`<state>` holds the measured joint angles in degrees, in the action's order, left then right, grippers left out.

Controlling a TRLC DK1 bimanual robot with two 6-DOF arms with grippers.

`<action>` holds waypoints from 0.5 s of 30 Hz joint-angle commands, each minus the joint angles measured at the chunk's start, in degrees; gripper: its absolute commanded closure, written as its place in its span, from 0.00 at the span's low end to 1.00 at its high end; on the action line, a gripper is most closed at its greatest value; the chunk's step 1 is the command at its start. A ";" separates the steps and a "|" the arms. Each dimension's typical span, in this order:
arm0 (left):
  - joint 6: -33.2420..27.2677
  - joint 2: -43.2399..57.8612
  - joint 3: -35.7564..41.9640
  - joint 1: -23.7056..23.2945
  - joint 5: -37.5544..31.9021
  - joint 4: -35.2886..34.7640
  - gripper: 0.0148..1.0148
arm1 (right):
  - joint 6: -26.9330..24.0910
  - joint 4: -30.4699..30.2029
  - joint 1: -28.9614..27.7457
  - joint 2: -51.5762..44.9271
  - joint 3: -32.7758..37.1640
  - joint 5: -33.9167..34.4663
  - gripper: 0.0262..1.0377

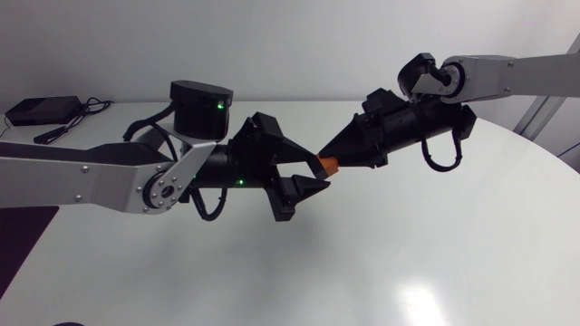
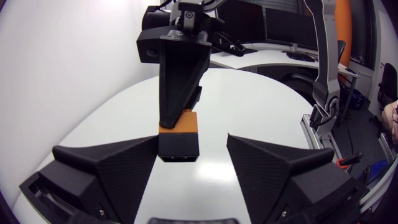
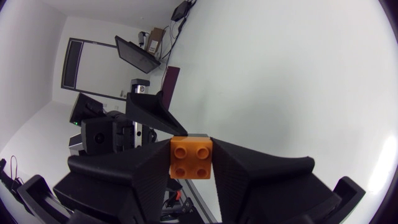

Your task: Separate the duplo bricks

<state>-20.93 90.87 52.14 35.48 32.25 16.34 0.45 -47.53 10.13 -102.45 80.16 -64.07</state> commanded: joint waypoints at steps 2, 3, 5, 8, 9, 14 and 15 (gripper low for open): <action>1.06 2.12 0.86 1.25 -0.70 1.06 0.32 | 2.10 1.21 -0.20 2.00 -2.20 -0.09 0.83; 1.06 2.21 0.77 1.34 -0.87 1.50 0.34 | 2.19 1.21 -0.20 2.26 -2.29 -0.09 0.83; 0.89 2.65 0.68 1.61 -1.14 1.77 0.37 | 2.54 1.30 -0.20 2.79 -2.29 0.00 0.83; 0.63 2.73 0.51 1.96 -2.02 2.38 0.37 | 2.89 1.30 -0.29 3.75 -2.20 0.27 0.83; 0.63 2.73 0.51 1.96 -2.10 2.56 0.37 | 2.98 1.30 -0.29 3.93 -2.20 0.35 0.83; 0.54 2.73 0.95 2.04 -2.54 2.82 0.50 | 3.07 1.82 -0.37 4.37 -2.64 0.79 0.83; 0.63 2.65 0.95 2.04 -2.54 2.82 0.54 | 3.16 2.09 -0.46 4.37 -2.82 1.06 0.83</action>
<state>-20.95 92.40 52.14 36.88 29.32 18.83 2.35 -46.48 10.13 -98.83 78.94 -63.11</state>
